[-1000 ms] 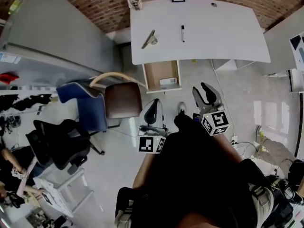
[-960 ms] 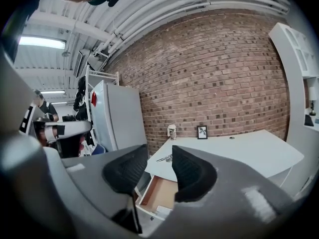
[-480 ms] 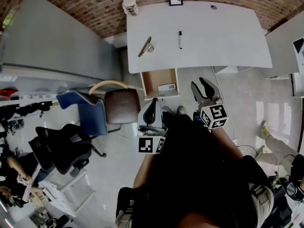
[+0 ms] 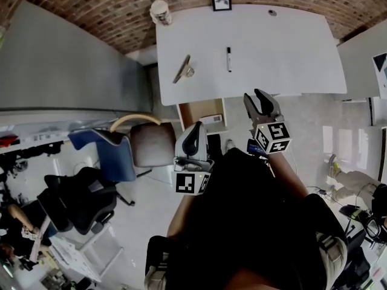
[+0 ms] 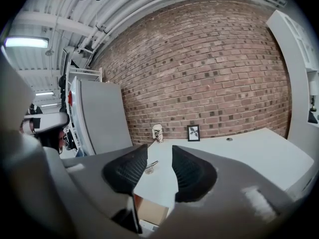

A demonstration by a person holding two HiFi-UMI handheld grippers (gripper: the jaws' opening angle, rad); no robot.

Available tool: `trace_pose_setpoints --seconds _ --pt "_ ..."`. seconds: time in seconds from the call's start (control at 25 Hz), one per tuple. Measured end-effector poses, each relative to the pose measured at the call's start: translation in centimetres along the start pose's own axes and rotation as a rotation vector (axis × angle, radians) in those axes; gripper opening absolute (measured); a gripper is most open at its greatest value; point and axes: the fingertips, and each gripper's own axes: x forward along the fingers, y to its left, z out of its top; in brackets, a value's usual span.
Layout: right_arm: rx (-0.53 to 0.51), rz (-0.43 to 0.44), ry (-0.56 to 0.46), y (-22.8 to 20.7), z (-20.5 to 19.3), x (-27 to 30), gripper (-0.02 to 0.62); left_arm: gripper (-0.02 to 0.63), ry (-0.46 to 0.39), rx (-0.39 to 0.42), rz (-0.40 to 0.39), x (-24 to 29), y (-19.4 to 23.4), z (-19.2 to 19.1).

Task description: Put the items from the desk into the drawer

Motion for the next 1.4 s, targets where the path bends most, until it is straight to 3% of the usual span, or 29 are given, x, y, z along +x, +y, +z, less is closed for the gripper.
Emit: trace_pose_setpoints --seconds 0.44,1.04,1.4 --pt "0.021 -0.054 0.084 -5.0 0.3 11.5 0.16 0.009 0.042 -0.027 -0.029 10.2 6.7 -0.9" --pt "0.135 -0.108 0.351 -11.4 -7.6 24.9 0.163 0.009 0.087 -0.088 -0.052 18.1 12.7 -3.4" --pt "0.204 -0.191 0.513 -15.7 -13.0 30.5 0.163 0.009 0.109 -0.127 -0.069 19.9 14.7 -4.4"
